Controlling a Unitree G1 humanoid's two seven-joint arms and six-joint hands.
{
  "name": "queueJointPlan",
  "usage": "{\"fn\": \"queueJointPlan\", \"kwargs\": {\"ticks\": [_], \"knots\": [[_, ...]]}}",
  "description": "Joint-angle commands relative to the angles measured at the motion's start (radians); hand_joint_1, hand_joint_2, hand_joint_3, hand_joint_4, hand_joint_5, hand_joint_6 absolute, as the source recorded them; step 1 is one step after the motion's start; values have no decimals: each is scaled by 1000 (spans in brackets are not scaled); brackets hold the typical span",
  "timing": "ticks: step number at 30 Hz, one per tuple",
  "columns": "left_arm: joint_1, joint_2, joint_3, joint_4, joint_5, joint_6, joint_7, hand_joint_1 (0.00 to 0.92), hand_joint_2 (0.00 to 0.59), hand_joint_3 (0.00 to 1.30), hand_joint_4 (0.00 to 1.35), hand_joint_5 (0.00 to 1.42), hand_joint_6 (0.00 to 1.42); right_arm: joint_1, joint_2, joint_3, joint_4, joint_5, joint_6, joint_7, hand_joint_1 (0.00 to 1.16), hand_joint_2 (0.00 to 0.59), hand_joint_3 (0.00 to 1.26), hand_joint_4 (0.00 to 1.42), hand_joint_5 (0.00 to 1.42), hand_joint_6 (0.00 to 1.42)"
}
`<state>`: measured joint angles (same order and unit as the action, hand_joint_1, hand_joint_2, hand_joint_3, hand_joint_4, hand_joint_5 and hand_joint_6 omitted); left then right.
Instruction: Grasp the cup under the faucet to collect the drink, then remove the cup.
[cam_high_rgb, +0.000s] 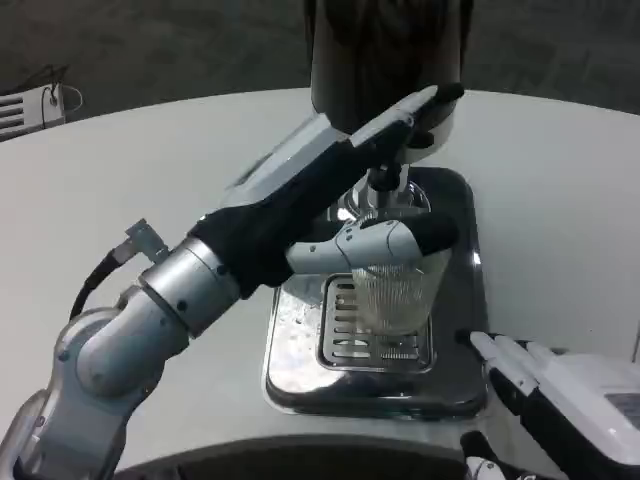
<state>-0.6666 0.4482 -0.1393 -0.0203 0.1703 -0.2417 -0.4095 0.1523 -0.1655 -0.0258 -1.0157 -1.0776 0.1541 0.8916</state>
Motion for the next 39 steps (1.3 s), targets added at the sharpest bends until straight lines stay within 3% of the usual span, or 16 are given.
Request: {"fn": "queueJointPlan", "kwargs": {"ticks": [1, 5, 12, 17, 21, 29, 39], "knots": [[12, 33, -56, 33, 66, 4, -54, 0, 52, 51, 0, 115, 131, -3, 20, -59, 5, 119, 70, -39, 348, 526, 0, 0, 0, 0], [4, 41, -71, 49, 80, -12, -57, 0, 48, 51, 0, 102, 112, -14, 15, -109, 28, 239, 134, -72, 382, 473, 0, 0, 0, 0], [-11, 61, -93, 94, 99, -46, -67, 0, 26, 51, 0, 100, 107, -34, 26, -199, 93, 491, 206, -187, 550, 348, 0, 0, 17, 50], [-13, 68, -95, 109, 98, -59, -66, 0, 21, 51, 0, 95, 106, -43, 12, -226, 172, 646, 184, -287, 693, 251, 0, 0, 39, 87], [-14, 72, -94, 113, 101, -65, -64, 0, 15, 51, 0, 89, 85, -65, -1, -226, 286, 757, 119, -366, 752, 221, 0, 0, 39, 93], [-16, 83, -94, 111, 102, -66, -67, 0, 13, 51, 0, 99, 59, -110, -40, -188, 448, 850, 33, -481, 801, 202, 0, 0, 39, 96], [-9, 99, -84, 90, 97, -58, -69, 0, 12, 51, 0, 100, 57, -195, -60, -129, 591, 876, -23, -589, 850, 194, 0, 0, 59, 108]]}}
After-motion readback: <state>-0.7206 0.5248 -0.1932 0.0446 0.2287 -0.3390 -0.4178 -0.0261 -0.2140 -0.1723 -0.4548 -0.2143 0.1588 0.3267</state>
